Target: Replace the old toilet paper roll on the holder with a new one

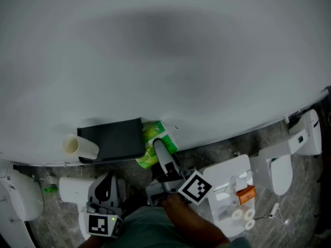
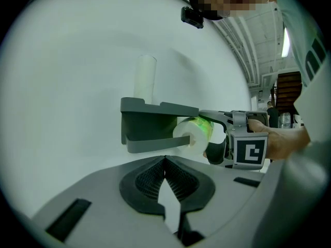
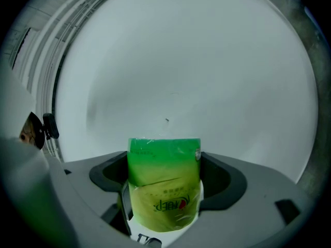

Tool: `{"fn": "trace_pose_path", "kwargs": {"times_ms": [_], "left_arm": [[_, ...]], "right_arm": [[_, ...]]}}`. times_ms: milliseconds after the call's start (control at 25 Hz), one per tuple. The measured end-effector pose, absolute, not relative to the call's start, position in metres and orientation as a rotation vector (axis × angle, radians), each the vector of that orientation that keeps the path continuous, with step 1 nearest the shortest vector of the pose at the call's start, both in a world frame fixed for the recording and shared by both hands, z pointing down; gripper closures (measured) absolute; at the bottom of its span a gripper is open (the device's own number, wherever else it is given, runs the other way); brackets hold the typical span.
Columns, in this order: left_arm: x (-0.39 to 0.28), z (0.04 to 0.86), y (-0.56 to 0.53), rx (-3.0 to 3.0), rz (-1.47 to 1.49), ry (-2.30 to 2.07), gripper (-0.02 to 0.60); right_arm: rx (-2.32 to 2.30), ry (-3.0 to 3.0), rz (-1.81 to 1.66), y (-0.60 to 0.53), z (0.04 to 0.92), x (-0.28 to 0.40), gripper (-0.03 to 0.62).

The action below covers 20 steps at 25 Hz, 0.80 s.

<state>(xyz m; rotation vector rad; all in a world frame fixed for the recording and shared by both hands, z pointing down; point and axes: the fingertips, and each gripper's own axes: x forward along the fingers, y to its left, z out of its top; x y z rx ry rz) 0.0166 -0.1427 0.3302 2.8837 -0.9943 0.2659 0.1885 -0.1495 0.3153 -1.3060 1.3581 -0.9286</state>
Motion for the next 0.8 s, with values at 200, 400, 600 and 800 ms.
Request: {"fn": "trace_pose_path", "kwargs": {"times_ms": [200,400,600,800], "left_arm": [[0.015,0.328,-0.145,2.89,0.28,-0.965,0.577],[0.009,0.326,-0.147,2.91,0.274,-0.933,0.577],[0.005,0.315,-0.151,2.943,0.255,-0.9,0.577],[-0.001,0.312,-0.158,2.938,0.279,-0.876,0.577]], "right_arm": [[-1.291,1.346,-0.93,-0.149,0.319,0.181,0.172],[-1.282,1.326,-0.929,-0.147,0.323,0.173,0.173],[-1.264,1.294,-0.91,-0.143,0.322,0.168,0.172],[-1.243,1.266,-0.9,-0.141,0.324,0.162,0.172]]}}
